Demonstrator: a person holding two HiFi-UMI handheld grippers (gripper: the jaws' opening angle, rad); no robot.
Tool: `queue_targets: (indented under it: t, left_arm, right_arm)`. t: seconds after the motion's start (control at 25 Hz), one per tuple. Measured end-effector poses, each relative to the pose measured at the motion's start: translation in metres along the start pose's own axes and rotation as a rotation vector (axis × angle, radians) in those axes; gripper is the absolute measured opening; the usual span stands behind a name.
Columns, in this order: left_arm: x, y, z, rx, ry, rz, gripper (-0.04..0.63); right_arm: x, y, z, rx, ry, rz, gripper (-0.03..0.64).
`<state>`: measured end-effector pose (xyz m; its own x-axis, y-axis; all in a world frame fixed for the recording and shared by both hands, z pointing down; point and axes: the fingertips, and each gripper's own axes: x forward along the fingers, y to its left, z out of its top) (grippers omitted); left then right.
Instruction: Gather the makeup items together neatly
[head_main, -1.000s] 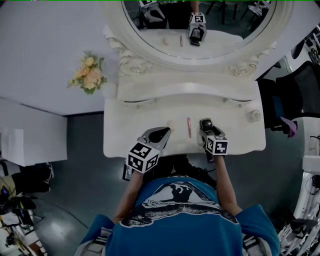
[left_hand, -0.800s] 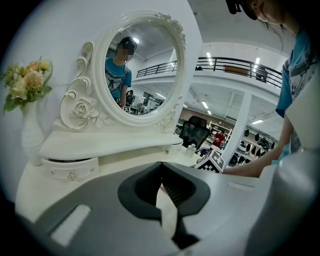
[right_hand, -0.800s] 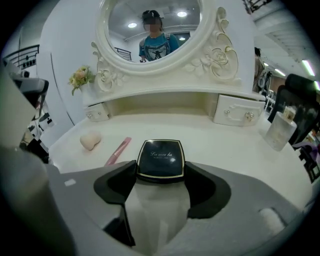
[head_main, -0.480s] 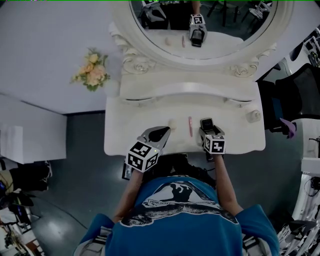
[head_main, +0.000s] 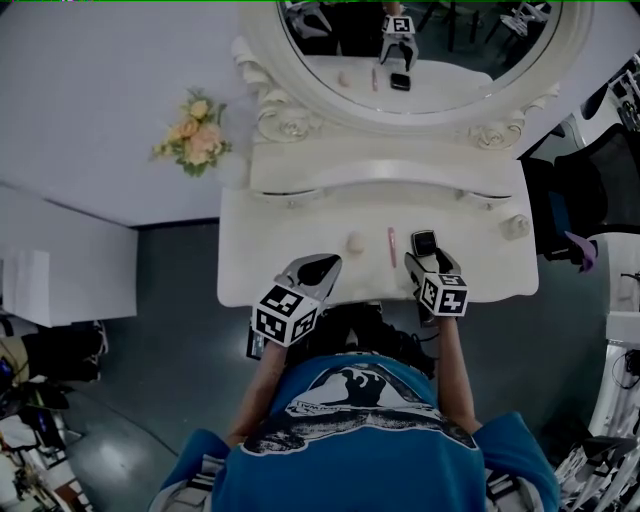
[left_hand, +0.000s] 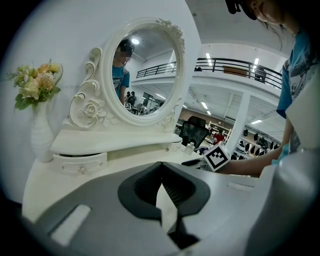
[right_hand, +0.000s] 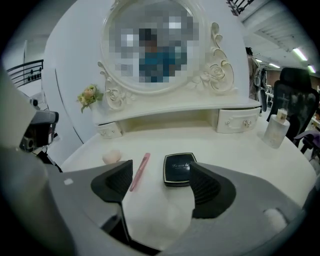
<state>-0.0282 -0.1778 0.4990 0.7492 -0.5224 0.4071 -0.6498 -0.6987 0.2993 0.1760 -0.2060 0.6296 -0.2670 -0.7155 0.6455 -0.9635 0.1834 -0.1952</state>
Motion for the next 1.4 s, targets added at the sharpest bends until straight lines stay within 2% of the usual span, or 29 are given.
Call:
queue_targets:
  t: [0.36,0.68,0.92,1.16,1.4]
  left_arm:
    - [-0.019,0.007,-0.020,-0.026,0.014,-0.035,0.012]
    - [-0.018,-0.016,-0.040,-0.033,0.052,-0.112,0.012]
    - [-0.011,-0.024,-0.038,-0.015,0.043,-0.131,0.012]
    - [-0.006,-0.052,-0.039,0.013,0.045,-0.164,0.012]
    - [-0.009,-0.103,-0.055,0.049,0.071,-0.209,0.012]
  right_arm:
    - [-0.032,0.047,0.011,0.008,-0.085,0.032,0.298]
    - [-0.058,0.075,-0.002,-0.001,-0.103,0.063,0.216]
    - [-0.072,0.087,-0.005,0.003,-0.131,0.081,0.166]
    - [-0.104,0.086,-0.016,0.010,-0.156,0.076,0.124]
    - [-0.137,0.092,-0.039,0.034,-0.184,0.091,0.072]
